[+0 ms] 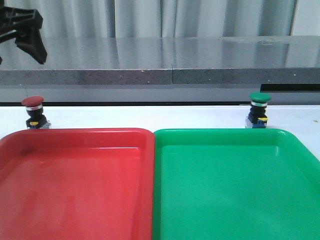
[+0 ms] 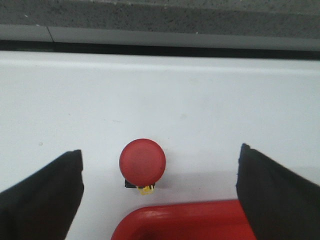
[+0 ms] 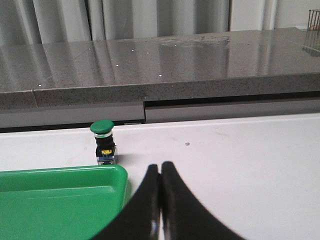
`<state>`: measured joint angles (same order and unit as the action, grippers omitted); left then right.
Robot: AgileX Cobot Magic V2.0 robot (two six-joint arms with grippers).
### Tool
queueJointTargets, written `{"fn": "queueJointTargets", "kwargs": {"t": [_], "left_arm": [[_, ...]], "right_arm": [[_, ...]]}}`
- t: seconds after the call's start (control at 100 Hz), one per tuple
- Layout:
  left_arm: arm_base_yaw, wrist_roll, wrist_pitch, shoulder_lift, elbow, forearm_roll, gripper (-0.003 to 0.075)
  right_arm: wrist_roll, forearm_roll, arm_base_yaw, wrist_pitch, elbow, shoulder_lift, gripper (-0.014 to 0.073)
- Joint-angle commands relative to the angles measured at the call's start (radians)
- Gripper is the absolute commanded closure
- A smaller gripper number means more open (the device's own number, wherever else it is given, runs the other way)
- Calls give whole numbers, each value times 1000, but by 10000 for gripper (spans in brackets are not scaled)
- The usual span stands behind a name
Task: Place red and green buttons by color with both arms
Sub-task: 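Lower the left gripper onto the red-capped button and close it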
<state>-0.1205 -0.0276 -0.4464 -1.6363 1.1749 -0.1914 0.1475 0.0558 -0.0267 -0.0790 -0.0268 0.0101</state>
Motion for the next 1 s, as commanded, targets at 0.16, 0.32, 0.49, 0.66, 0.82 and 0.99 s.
{"fn": "queueJointTargets", "kwargs": {"t": [0.16,0.32,0.49,0.66,0.82,0.99], "left_arm": [[-5,1,18,-111,123,6,123],[-5,1,2,-185,157,8,123],[-5,1,7,-233,159,34,123],[-5,1,-1,-238,161,37,171],[-5,1,-5,-238,161,37,368],[-5,1,-5,-229,170,37,545]], "right_arm": [[-7,13,-7,87,19,23,657],[-7,13,-7,87,19,23,657],[-7,13,-7,87,19,23,657],[-7,13,-7,87,19,23,657],[-7,13,-7,87,19,23,657],[-7,13,-7,87,19,23,657]]}}
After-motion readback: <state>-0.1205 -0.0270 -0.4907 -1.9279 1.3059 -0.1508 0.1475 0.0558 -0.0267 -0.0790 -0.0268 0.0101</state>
